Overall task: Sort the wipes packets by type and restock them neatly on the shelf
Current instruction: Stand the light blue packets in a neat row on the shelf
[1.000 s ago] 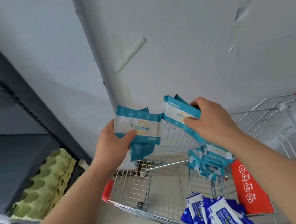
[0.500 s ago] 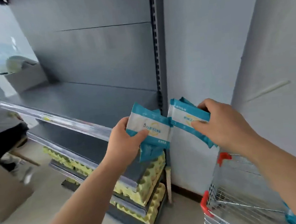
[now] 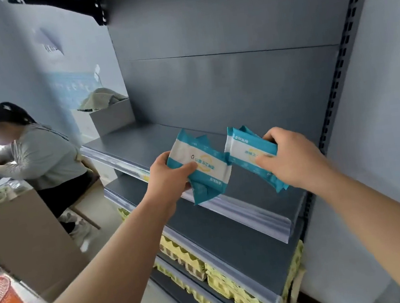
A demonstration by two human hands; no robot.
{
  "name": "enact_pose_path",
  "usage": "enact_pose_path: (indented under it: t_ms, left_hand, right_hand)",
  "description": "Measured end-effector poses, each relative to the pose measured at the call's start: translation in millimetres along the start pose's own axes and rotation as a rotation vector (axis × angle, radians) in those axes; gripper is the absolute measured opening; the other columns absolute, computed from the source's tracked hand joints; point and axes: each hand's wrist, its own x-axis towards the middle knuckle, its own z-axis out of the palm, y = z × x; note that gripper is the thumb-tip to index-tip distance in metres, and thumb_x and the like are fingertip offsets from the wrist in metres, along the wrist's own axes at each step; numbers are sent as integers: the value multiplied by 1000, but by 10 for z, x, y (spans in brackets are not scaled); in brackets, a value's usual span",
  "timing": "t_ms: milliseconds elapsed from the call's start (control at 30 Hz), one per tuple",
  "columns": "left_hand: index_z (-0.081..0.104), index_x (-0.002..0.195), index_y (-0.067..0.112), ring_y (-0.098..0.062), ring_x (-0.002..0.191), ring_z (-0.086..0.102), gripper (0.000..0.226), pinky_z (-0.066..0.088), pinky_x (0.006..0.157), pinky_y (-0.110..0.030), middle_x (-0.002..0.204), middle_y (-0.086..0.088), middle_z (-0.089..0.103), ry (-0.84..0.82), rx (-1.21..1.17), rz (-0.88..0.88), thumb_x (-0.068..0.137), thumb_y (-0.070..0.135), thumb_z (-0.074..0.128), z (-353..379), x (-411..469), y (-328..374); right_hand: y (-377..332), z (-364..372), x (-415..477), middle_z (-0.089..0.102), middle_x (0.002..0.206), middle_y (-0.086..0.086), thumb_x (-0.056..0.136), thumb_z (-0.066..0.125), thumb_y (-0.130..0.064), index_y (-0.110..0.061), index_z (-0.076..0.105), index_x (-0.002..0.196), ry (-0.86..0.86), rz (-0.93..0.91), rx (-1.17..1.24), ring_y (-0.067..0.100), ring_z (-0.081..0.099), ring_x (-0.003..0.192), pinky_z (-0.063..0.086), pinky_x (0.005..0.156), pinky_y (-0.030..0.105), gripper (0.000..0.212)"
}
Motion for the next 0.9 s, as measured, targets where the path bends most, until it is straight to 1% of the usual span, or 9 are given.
enact_pose_path:
  t_ms: [100, 200, 300, 433, 500, 600, 667, 767, 900]
  left_hand:
    - [52, 118, 16, -18, 93, 68, 37, 61, 70, -36, 109, -5, 65, 8, -35, -30, 87, 5, 67, -147, 563, -7]
    - [54, 105, 19, -19, 91, 68, 28, 60, 73, -37, 106, -6, 66, 8, -40, -32, 86, 3, 67, -243, 1167, 13]
    - [53, 96, 23, -20, 92, 68, 27, 60, 76, -40, 104, -6, 66, 8, -40, -32, 86, 2, 67, -330, 1748, 40]
    - [53, 99, 20, -24, 94, 68, 30, 59, 75, -40, 106, -8, 67, -13, -23, -42, 84, 0, 68, -434, 2482, 44]
    - [54, 103, 18, -25, 93, 69, 32, 59, 79, -42, 107, -9, 67, -31, -7, -39, 82, -2, 69, -462, 2843, 32]
    - [53, 105, 16, -23, 88, 69, 35, 58, 82, -42, 103, -7, 67, -95, 31, -45, 81, -2, 71, -476, 3365, 6]
    - [52, 105, 17, -17, 83, 68, 38, 58, 76, -36, 98, -1, 66, -149, 84, -43, 80, -1, 73, -484, 3706, -14]
    - [51, 107, 16, -15, 80, 67, 43, 57, 67, -31, 96, 2, 65, -248, 173, -44, 76, 0, 77, -514, 4176, -50]
    - [59, 104, 13, -15, 82, 69, 38, 56, 64, -27, 97, 0, 69, -413, 286, -62, 74, 3, 80, -547, 4704, -58]
  right_hand:
    - [-150, 270, 470, 63, 103, -8, 86, 61, -32, -25, 51, 104, -15, -16, -10, 12, 59, 77, 43, 52, 25, 21]
    - [-280, 508, 994, 63, 102, -8, 86, 60, -34, -24, 52, 105, -25, -14, -36, 16, 60, 81, 46, 59, 29, 23]
    - [-397, 742, 1509, 62, 99, -8, 86, 59, -32, -24, 52, 106, -34, 5, -39, 17, 60, 81, 49, 61, 30, 23]
    - [-489, 1088, 2135, 63, 102, -5, 85, 60, -31, -23, 52, 104, -50, 53, -56, 19, 61, 84, 46, 62, 29, 23]
    - [-494, 1277, 2409, 62, 103, -4, 84, 60, -31, -23, 52, 104, -56, 92, -60, 21, 61, 85, 44, 61, 29, 23]
    - [-472, 1558, 2753, 62, 105, -2, 83, 61, -31, -21, 51, 103, -49, 160, -72, 22, 60, 86, 46, 64, 30, 24]
    - [-456, 1726, 2948, 61, 105, -2, 82, 61, -31, -20, 51, 101, -40, 215, -88, 23, 60, 87, 48, 67, 31, 24]
    - [-442, 1954, 3189, 61, 101, -3, 80, 63, -29, -21, 52, 98, -43, 321, -87, 20, 60, 85, 50, 68, 32, 22]
    - [-479, 2173, 3425, 63, 96, -4, 74, 69, -31, -22, 56, 93, -32, 440, -52, 18, 61, 83, 50, 68, 31, 25]
